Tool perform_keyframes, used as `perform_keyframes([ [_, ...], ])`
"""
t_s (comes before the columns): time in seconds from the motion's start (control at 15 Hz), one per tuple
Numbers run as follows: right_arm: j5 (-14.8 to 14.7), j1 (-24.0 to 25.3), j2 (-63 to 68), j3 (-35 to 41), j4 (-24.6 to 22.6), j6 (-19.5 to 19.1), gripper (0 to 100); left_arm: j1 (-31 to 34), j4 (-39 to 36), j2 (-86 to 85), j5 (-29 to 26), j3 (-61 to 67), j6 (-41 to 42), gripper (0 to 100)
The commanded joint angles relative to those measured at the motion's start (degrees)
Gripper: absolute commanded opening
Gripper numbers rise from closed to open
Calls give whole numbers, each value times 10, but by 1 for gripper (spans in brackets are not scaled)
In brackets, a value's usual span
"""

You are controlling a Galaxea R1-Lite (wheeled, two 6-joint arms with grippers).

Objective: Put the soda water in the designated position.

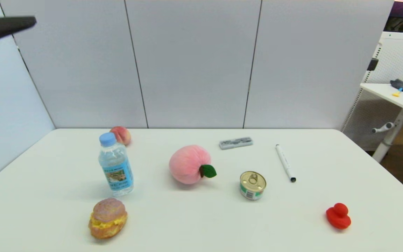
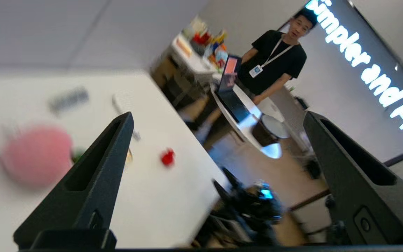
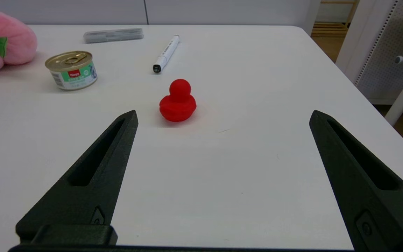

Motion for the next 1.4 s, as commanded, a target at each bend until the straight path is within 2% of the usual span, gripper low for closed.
perform_keyframes([
  [0.07, 0, 0, 1, 0, 0, 0, 100, -41, 316, -9, 50, 10, 0, 100],
  [0.13, 0, 0, 1, 0, 0, 0, 100, -52, 367, -6, 94, 10, -1, 100],
  [0.27, 0, 0, 1, 0, 0, 0, 100, -74, 469, -5, 228, 11, -3, 100],
  [0.33, 0, 0, 1, 0, 0, 0, 100, -89, 526, -4, 359, 14, 0, 100],
  [0.4, 0, 0, 1, 0, 0, 0, 100, -100, 551, 0, 484, 19, 3, 100],
  [0.6, 0, 0, 1, 0, 0, 0, 100, -94, 547, 27, 993, 35, 55, 100],
  [0.67, 0, 0, 1, 0, 0, 0, 100, -76, 521, 37, 1064, 12, 78, 100],
  [0.8, 0, 0, 1, 0, 0, 0, 100, -69, 427, 53, 1068, -54, 248, 100],
  [0.93, 0, 0, 1, 0, 0, 0, 100, -53, 259, 60, 1039, -76, 481, 100],
  [1.07, 0, 0, 1, 0, 0, 0, 100, -20, 79, 75, 902, -76, 658, 100],
  [1.13, 0, 0, 1, 0, 0, 0, 100, -12, 40, 78, 819, -69, 691, 100],
  [1.27, 0, 0, 1, 0, 0, 0, 100, -16, -3, 41, 648, 26, 688, 100],
  [1.33, 0, 0, 1, 0, 0, 0, 100, -16, -50, 9, 595, 93, 688, 100],
  [1.4, 0, 0, 1, 0, 0, 0, 100, -16, -101, -38, 593, 164, 691, 100],
])
